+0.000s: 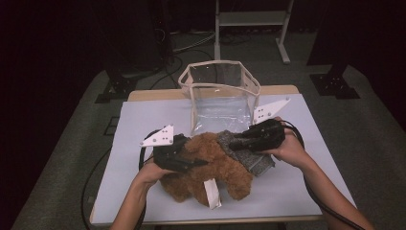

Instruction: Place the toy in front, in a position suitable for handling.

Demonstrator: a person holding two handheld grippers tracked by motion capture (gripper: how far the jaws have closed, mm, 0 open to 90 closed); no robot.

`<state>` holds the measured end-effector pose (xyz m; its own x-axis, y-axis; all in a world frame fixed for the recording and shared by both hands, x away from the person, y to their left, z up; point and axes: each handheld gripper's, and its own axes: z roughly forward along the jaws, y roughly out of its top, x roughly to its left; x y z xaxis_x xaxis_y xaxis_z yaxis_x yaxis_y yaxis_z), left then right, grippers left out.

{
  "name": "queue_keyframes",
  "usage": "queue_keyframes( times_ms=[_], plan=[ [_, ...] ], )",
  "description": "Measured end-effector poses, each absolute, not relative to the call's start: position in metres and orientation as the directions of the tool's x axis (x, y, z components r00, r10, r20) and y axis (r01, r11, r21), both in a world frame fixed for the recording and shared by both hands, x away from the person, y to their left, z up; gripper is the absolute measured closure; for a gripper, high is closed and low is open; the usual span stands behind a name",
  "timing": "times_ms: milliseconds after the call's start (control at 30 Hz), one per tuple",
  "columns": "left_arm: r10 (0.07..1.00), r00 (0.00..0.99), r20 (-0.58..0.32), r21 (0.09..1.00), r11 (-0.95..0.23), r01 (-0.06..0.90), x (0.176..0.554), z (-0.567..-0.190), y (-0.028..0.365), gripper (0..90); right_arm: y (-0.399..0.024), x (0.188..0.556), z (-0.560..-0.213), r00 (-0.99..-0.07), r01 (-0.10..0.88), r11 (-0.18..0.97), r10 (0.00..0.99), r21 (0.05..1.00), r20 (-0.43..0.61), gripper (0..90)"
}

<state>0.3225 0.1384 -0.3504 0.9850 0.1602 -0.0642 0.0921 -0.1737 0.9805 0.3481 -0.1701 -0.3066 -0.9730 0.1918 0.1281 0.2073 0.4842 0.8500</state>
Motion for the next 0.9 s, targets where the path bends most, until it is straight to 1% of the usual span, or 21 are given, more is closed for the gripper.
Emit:
queue_keyframes(
  times_ms=[133, 200, 300, 400, 467, 533, 667, 767, 900],
  plan=[
    [0.136, 0.99, -0.047, 0.987, -0.149, 0.068, 0.326, -0.339, 0.125, 37.1, -0.171, 0.346, -0.287, -0.979, 0.167, 0.468, 0.186, 0.868, 0.088, 73.0],
    [0.121, 0.992, -0.037, 0.99, -0.133, 0.053, 0.328, -0.332, 0.115, 37.1, -0.179, 0.344, -0.279, -0.977, 0.161, 0.454, 0.197, 0.876, 0.078, 73.0],
    [0.103, 0.994, -0.038, 0.991, -0.124, 0.051, 0.332, -0.332, 0.101, 37.0, -0.196, 0.341, -0.271, -0.974, 0.166, 0.416, 0.213, 0.894, 0.082, 73.0],
    [0.095, 0.995, -0.041, 0.988, -0.141, 0.054, 0.333, -0.339, 0.096, 37.1, -0.204, 0.34, -0.275, -0.971, 0.178, 0.407, 0.22, 0.896, 0.092, 73.1],
    [0.098, 0.994, -0.045, 0.986, -0.157, 0.06, 0.333, -0.342, 0.098, 37.1, -0.207, 0.341, -0.285, -0.97, 0.197, 0.404, 0.214, 0.894, 0.117, 73.1],
    [0.108, 0.993, -0.046, 0.984, -0.166, 0.064, 0.334, -0.343, 0.103, 37.1, -0.209, 0.342, -0.298, -0.968, 0.22, 0.4, 0.206, 0.89, 0.147, 73.2],
    [0.124, 0.992, -0.038, 0.976, -0.206, 0.063, 0.332, -0.344, 0.11, 37.0, -0.213, 0.343, -0.325, -0.957, 0.27, 0.43, 0.22, 0.862, 0.19, 73.2],
    [0.129, 0.991, -0.042, 0.975, -0.211, 0.069, 0.331, -0.346, 0.112, 37.1, -0.214, 0.343, -0.324, -0.956, 0.272, 0.425, 0.226, 0.864, 0.19, 73.3],
    [0.121, 0.992, -0.04, 0.977, -0.203, 0.064, 0.33, -0.347, 0.107, 37.0, -0.207, 0.342, -0.3, -0.968, 0.224, 0.381, 0.194, 0.897, 0.159, 73.4]
  ],
)
